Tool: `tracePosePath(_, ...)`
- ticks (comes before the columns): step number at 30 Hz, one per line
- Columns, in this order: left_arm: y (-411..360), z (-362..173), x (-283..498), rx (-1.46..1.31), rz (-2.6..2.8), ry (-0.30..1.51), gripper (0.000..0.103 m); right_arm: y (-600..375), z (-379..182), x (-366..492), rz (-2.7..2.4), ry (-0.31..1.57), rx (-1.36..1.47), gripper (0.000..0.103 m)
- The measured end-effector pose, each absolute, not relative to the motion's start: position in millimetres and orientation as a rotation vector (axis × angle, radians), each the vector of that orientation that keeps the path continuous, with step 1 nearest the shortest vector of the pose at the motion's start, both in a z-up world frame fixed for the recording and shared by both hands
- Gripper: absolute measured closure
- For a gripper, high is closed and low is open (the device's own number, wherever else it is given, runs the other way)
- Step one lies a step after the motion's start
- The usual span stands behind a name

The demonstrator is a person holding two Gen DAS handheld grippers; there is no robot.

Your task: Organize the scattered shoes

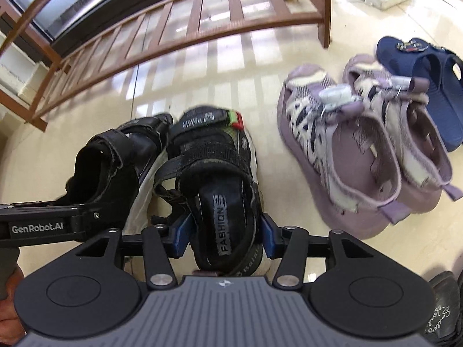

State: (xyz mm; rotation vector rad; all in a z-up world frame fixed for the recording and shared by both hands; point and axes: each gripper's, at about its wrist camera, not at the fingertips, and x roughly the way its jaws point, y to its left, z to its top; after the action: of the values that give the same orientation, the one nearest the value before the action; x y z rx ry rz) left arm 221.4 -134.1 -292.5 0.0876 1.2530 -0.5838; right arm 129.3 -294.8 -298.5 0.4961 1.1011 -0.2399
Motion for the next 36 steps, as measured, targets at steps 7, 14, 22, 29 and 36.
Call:
tracePosePath(7, -127, -295, 218, 0.078, -0.599, 1.277, 0.031, -292, -297, 128, -0.214, 1.117, 0.473, 0.033)
tracePosePath(14, -120, -288, 216, 0.045, -0.612, 1.288, 0.028, -291, -276, 122, -0.187, 1.089, 0.449, 0.028)
tracePosePath(22, -116, -278, 216, 0.012, -0.62, 1.291, 0.028, -296, -263, 120, -0.222, 1.074, 0.412, 0.028)
tracePosePath(29, -111, -270, 216, -0.018, -0.628, 1.293, 0.028, -301, -260, 120, -0.243, 1.077, 0.395, 0.028)
tracePosePath(36, -99, -260, 220, -0.048, -0.634, 1.28, 0.03, -302, -267, 126, -0.252, 1.101, 0.376, 0.037)
